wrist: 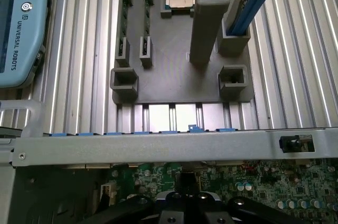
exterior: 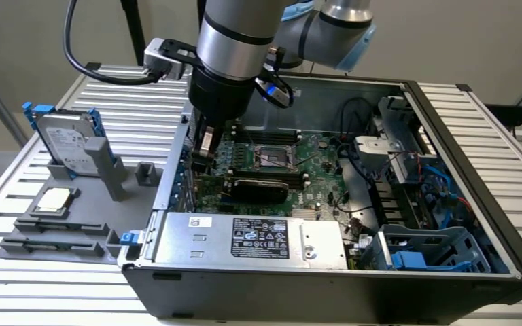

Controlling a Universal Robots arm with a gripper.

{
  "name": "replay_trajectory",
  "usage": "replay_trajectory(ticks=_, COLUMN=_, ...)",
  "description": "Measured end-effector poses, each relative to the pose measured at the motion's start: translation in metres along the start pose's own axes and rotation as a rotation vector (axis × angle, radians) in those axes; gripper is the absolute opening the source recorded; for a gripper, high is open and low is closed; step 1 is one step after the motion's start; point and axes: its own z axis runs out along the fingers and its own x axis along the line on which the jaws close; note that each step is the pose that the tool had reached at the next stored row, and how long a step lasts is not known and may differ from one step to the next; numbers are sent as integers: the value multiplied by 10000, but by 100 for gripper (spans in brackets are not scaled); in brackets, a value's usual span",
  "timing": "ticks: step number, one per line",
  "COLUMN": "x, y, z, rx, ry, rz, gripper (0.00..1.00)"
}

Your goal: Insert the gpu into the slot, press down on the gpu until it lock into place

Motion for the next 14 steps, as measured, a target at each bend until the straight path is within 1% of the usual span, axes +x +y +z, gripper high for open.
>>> replay_trajectory(ticks=7, x=-32, y=15, z=7, rx=0, ry=0, rz=3, gripper=11)
replay_trajectory(ticks=14, x=-36, y=15, z=7, rx=-1, ry=1, rz=3, gripper=11)
